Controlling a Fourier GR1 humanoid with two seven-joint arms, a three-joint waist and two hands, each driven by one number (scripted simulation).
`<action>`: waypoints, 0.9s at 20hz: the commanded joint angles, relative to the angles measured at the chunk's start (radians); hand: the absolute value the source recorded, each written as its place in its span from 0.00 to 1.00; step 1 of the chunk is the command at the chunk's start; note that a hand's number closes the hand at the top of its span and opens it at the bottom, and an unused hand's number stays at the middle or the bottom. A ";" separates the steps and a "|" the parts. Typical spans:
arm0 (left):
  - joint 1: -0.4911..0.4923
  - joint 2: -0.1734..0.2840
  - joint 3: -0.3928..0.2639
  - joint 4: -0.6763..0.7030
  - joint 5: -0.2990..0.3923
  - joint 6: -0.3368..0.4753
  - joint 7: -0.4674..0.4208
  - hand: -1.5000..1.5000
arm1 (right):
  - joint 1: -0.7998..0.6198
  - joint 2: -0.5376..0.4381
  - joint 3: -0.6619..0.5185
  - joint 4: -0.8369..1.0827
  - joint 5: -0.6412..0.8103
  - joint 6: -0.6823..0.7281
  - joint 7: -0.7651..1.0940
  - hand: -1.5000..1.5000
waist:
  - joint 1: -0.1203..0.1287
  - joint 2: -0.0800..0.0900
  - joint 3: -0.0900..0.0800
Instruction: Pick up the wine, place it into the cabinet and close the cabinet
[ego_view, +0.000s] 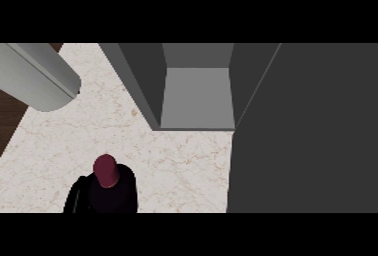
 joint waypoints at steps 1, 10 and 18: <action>0.055 -0.008 -0.095 -0.212 0.053 0.114 0.115 1.00 | 0.058 0.015 0.029 -0.029 0.007 0.013 -0.008 0.00 | -0.006 0.001 -0.001; -0.132 -0.009 -0.185 -0.338 0.069 0.358 0.313 1.00 | 0.008 -0.001 -0.029 0.054 -0.040 0.026 -0.057 0.00 | -0.010 0.003 -0.001; -0.358 -0.009 -0.253 -0.234 0.037 0.572 0.308 1.00 | -0.005 -0.003 0.006 0.018 0.011 0.003 0.004 0.00 | -0.012 0.003 -0.002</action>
